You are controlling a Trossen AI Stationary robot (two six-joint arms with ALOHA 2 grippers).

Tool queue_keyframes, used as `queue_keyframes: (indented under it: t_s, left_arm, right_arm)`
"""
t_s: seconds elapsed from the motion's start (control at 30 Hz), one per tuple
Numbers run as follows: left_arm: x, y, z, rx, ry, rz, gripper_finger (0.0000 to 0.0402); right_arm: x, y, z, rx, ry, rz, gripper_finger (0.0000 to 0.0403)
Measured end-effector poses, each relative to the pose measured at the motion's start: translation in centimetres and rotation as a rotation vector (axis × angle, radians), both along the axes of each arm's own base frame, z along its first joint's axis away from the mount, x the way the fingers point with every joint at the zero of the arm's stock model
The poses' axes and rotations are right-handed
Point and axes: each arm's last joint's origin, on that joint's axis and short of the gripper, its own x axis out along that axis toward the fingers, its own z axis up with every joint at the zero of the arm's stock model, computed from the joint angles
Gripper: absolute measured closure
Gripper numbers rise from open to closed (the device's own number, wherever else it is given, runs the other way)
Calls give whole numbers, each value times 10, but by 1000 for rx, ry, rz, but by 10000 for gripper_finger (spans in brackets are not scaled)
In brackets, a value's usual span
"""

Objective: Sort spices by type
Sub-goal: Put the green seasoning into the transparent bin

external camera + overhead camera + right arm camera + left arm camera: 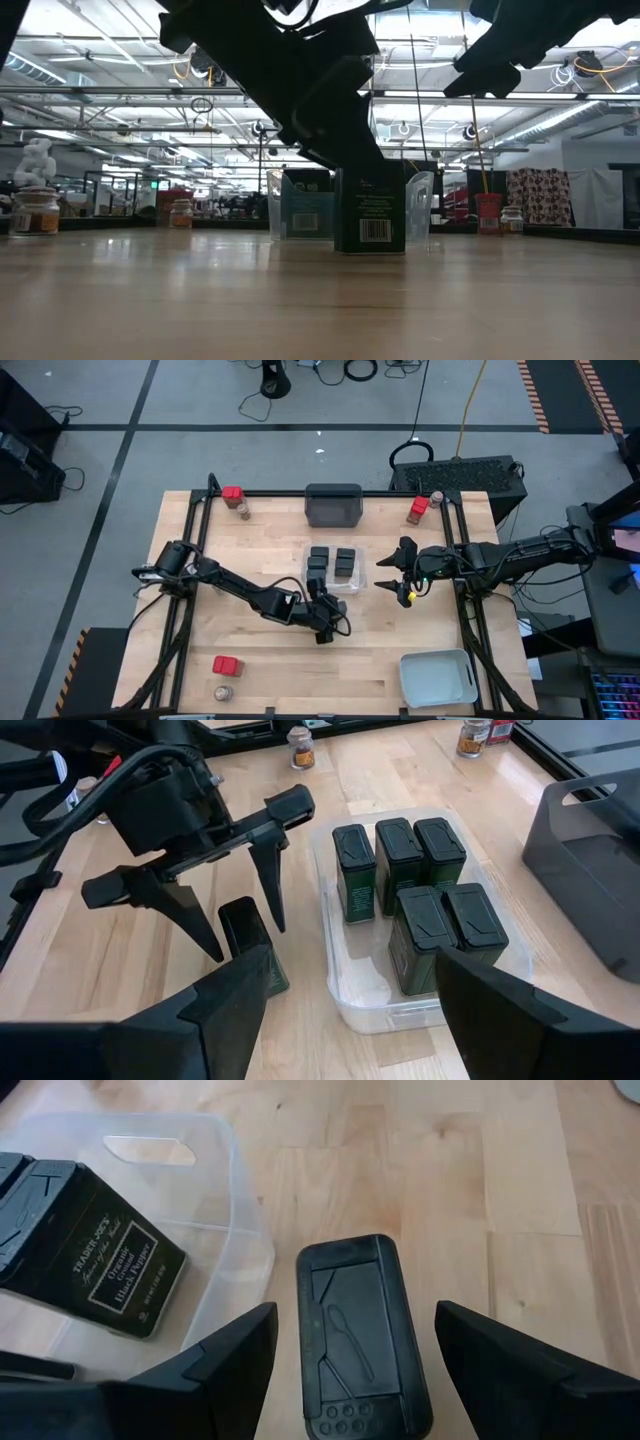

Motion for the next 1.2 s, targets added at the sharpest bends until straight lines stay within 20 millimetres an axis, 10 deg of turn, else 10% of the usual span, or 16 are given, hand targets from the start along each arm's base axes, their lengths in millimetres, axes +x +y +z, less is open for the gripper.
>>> queue_keyframes:
  t_s: [1.2]
  left_arm:
    - [-2, 2, 0, -24, 45, -36, 264]
  right_arm:
    - [0, 0, 0, 0, 0, 0, 140]
